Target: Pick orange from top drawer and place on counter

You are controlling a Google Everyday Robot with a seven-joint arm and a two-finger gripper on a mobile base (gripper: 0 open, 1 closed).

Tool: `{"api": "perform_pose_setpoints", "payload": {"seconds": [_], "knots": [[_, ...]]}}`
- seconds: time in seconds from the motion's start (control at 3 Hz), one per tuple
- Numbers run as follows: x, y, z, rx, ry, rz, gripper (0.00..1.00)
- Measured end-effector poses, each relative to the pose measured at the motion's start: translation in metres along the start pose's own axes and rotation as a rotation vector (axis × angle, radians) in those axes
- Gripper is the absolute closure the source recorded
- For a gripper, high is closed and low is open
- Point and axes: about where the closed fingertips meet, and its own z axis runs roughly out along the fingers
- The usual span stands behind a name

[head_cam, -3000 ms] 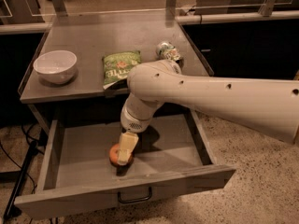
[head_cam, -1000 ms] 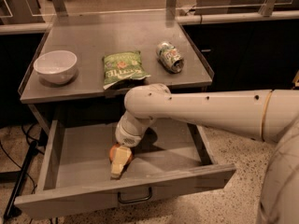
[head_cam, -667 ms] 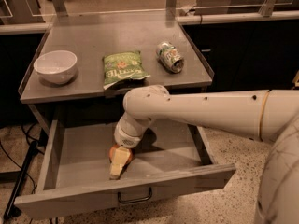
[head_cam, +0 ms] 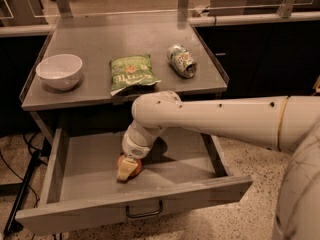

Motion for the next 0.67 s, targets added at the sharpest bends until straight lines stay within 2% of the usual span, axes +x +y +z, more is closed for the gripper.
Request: {"api": "perform_pose_setpoints", "payload": {"seconds": [0.33,0.67], "knots": [[0.0,0.0,0.0,0.0,0.0,0.0,0.72],[0.0,0.0,0.0,0.0,0.0,0.0,0.96]]}}
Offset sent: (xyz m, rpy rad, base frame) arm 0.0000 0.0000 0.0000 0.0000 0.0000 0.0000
